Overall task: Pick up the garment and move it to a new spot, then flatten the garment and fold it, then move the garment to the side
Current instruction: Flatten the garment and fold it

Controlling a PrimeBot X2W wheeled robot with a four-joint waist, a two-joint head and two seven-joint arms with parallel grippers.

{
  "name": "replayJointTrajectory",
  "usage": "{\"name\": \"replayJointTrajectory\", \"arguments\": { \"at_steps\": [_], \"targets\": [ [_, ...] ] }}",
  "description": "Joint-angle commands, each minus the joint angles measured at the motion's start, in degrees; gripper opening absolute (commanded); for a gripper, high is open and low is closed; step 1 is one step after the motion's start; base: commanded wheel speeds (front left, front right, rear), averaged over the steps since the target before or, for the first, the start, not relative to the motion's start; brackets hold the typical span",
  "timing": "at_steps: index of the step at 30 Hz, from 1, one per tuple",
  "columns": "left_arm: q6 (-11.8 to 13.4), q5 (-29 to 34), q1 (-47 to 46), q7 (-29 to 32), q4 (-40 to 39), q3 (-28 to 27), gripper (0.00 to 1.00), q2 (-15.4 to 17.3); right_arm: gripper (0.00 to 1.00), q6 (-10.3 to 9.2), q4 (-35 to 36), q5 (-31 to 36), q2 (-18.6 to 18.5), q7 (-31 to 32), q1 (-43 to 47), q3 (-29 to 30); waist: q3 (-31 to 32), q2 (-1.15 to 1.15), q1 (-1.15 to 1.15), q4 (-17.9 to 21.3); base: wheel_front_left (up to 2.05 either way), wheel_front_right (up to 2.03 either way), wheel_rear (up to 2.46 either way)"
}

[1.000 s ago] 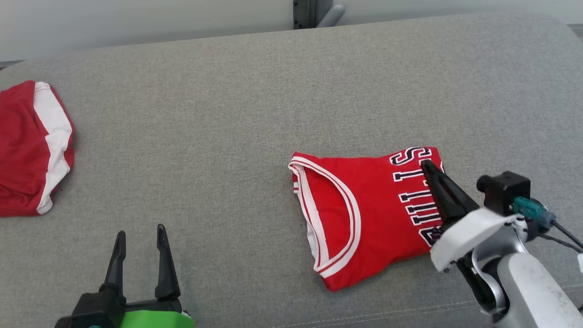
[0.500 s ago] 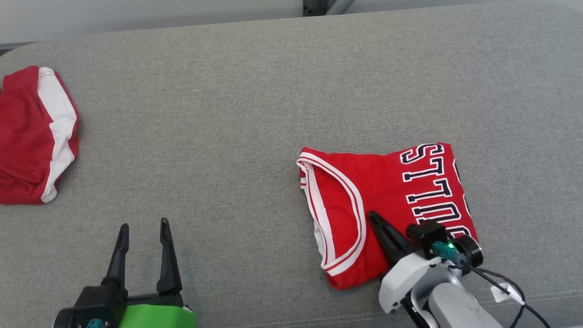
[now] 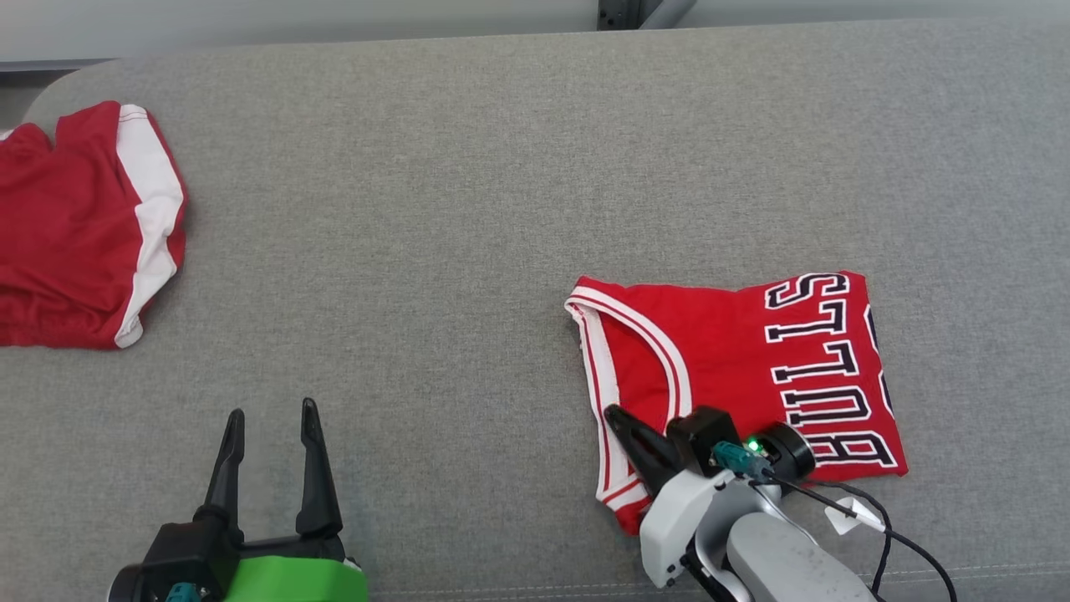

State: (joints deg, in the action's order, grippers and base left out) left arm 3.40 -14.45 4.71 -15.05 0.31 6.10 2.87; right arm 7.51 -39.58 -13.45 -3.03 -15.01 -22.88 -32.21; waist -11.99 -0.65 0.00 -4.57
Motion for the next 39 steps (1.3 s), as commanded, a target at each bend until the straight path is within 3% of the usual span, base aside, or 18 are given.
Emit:
{"name": "replayJointTrajectory", "arguments": {
  "at_steps": [1, 5, 12, 13, 14, 15, 16, 27, 39],
  "targets": [
    [0.5, -0.5, -0.8, -0.2, -0.1, 0.0, 1.00, 0.1, 0.00, -0.04, -0.8, -1.0, 0.0, -0.2, -0.5, -1.6, 0.1, 0.65, 0.00, -0.6, 0.00, 0.00, 0.00],
    [0.9, -1.0, -0.4, -0.2, -0.3, 0.1, 1.00, 0.1, 0.00, -0.04, -1.3, -2.7, 0.0, -0.2, -0.9, -4.0, 0.2, 0.65, 0.00, -1.1, 0.00, 0.00, 0.00],
    [1.2, -1.1, 1.0, -0.2, -0.8, -1.2, 1.00, 0.1, 0.00, -0.04, 7.4, -3.1, -0.3, -0.2, 0.8, -3.2, 1.8, 0.65, 0.00, 0.1, 0.00, 0.00, 0.00],
    [1.2, -1.1, 1.2, -0.2, -1.0, -1.5, 1.00, 0.1, 0.32, -0.05, 9.4, -2.5, -0.9, -0.2, 1.5, -2.0, 2.0, 0.65, 0.00, 0.4, 0.00, 0.00, 0.00],
    [1.3, -1.0, 1.4, -0.2, -1.2, -1.8, 1.00, 0.1, 0.85, -0.05, 11.6, -1.7, -1.7, -0.2, 2.3, -0.5, 2.3, 0.65, 0.00, 0.8, 0.00, 0.00, 0.00],
    [1.2, -0.9, 1.6, -0.2, -1.2, -2.1, 1.00, 0.1, 1.00, -0.05, 13.8, -1.1, -2.4, -0.2, 3.3, 1.3, 2.6, 0.65, 0.00, 1.2, 0.00, 0.00, 0.00],
    [1.2, -0.9, 1.6, -0.2, -1.2, -2.1, 1.00, 0.1, 1.00, -0.05, 13.8, -1.1, -2.4, -0.2, 3.3, 1.3, 2.6, 0.65, 0.00, 1.2, 0.00, 0.00, 0.00],
    [-1.5, 1.3, 4.4, -0.1, -0.4, -6.3, 1.00, 0.1, 1.00, -0.05, 32.6, 5.2, -6.0, -0.2, 18.5, 24.8, 7.6, 0.65, 0.00, 4.7, 0.00, 0.00, 0.00],
    [-6.1, 3.0, 5.2, -0.1, 4.4, -7.8, 1.00, 0.1, 1.00, -0.05, 31.6, 5.7, -6.4, -0.2, 28.1, 34.9, 12.3, 0.65, 0.00, 4.0, 0.00, 0.00, 0.00]
  ]
}}
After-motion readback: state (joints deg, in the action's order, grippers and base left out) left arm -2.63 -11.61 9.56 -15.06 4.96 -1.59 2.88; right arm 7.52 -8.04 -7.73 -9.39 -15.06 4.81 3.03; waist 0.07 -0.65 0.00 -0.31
